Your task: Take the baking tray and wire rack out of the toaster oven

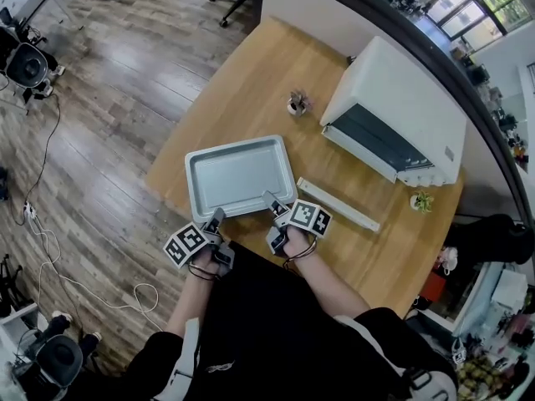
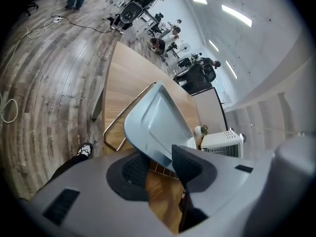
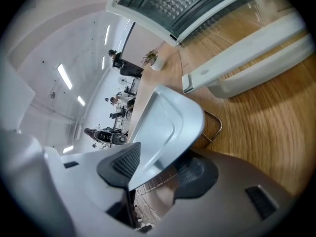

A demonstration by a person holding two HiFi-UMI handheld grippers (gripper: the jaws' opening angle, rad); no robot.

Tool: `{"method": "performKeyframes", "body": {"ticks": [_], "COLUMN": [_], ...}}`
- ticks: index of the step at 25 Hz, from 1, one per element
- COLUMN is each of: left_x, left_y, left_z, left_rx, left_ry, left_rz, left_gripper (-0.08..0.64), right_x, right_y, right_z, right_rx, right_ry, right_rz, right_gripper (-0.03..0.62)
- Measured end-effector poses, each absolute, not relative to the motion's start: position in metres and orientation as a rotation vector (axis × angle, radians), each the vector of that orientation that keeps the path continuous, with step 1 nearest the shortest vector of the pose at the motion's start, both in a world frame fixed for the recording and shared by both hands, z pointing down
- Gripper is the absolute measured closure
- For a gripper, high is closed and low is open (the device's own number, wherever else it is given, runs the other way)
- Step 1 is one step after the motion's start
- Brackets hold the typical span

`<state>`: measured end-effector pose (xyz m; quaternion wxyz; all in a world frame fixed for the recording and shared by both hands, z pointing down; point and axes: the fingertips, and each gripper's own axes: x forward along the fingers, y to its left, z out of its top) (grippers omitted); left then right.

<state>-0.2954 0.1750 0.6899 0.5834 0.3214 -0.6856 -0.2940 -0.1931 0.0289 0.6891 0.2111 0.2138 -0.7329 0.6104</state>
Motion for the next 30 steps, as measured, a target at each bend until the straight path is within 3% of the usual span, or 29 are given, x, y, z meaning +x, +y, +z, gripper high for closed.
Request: {"method": "performKeyframes", "body": {"ticks": [5,12,30], "left_x": [-0.291,-0.285,-0.235], "left_y": [0.177,0.178,0.175], "left_z": [0.698,0.707,0.707], "left_rx": [0.686,0.638,0.692], "left_ry": [-1.552,-1.514,-1.413], "left_rz": [-0.675,-0.622,-0.560], "left_gripper": [0.402,0.345,0.344], "right_x": [-0.194,-0.188,-0.163], "right_y": [0.040,0.052,0.082], "right_z": [0.693,0.706,0.703], "right_rx": [0.572,0.518,0.421], "right_ry": [-1.941,-1.804,-1.755], "right_rz": [1.701,1.713,1.742], "right_gripper": [0.295,0.279,0.285]}}
